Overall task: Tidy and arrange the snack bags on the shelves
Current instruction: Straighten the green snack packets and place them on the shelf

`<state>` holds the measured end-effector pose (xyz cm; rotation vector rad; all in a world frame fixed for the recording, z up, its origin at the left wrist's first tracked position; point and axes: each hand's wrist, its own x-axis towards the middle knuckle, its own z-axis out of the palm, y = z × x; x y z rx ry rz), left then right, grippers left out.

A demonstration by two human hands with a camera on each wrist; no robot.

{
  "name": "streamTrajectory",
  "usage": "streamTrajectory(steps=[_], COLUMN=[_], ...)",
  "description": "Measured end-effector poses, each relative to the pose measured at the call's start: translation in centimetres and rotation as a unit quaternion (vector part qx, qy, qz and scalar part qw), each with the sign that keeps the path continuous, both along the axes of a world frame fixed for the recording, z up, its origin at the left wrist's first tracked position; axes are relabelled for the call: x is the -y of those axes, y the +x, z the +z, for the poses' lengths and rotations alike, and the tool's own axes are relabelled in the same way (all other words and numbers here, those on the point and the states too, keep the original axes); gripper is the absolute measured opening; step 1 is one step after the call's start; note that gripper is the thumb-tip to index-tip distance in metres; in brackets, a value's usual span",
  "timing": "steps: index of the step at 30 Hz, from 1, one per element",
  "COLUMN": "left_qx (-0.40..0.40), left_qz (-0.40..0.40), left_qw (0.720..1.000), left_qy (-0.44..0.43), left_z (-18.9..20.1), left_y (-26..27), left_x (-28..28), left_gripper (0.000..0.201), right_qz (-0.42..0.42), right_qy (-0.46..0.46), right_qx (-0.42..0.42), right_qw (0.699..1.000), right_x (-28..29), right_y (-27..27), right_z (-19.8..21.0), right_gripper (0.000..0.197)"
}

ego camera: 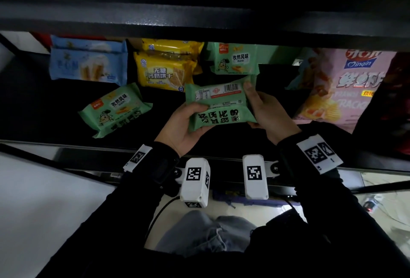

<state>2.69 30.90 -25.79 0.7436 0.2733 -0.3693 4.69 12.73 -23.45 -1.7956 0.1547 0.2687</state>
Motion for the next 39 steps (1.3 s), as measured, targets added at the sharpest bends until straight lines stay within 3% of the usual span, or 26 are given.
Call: streamTrajectory(steps=[7, 13, 16, 19, 24, 30, 32, 39], left_qx=[0.005, 0.032, 0.101, 0.130, 0.139, 0.117, 0.116, 0.107], left_qz=[-0.031, -0.019, -0.063, -0.056, -0.021, 0.013, 0.017, 0.035], left_qw=[0.999, 0.992, 0.962, 0.933, 0.936, 0.966, 0.966, 0.980], left_qy=[0.042, 0.124, 0.246, 0.330, 0.322, 0.229, 0.229, 0.164], left_z=[-0.2, -0.6, -0.2, 0.0, 0.1, 1.2, 1.7, 2.5], left_y=[0.0, 0.2, 0.1, 0.3, 0.4, 0.1, 0.1, -0.2], left_x=[-0.5, -1.3, -1.7, -1.7, -1.3, 0.3, 0.6, 1.2], left_gripper=[0.032, 0.052, 0.062, 0.056, 0.050, 0.040, 0.034, 0.044], right_qz=[-0.007, -0.030, -0.044, -0.038, 0.025, -0.085, -0.091, -0.106], right_qy=[0.197, 0.143, 0.202, 0.238, 0.261, 0.292, 0.307, 0.384], right_qx=[-0.016, -0.019, 0.008, 0.019, 0.023, 0.046, 0.042, -0.008], right_qw=[0.980, 0.989, 0.978, 0.970, 0.965, 0.951, 0.947, 0.917], right_x=[-0.2, -0.3, 0.1, 0.5, 0.4, -1.0, -1.4, -1.9], right_y=[-0.1, -0.1, -0.3, -0.6, -0.8, -0.9, -1.1, -1.4], right_z=[-0.5, -1.1, -1.3, -1.2, -0.9, -1.0, -1.2, -1.1], right_gripper=[0.027, 0.017, 0.011, 0.014, 0.029, 0.016, 0.016, 0.020])
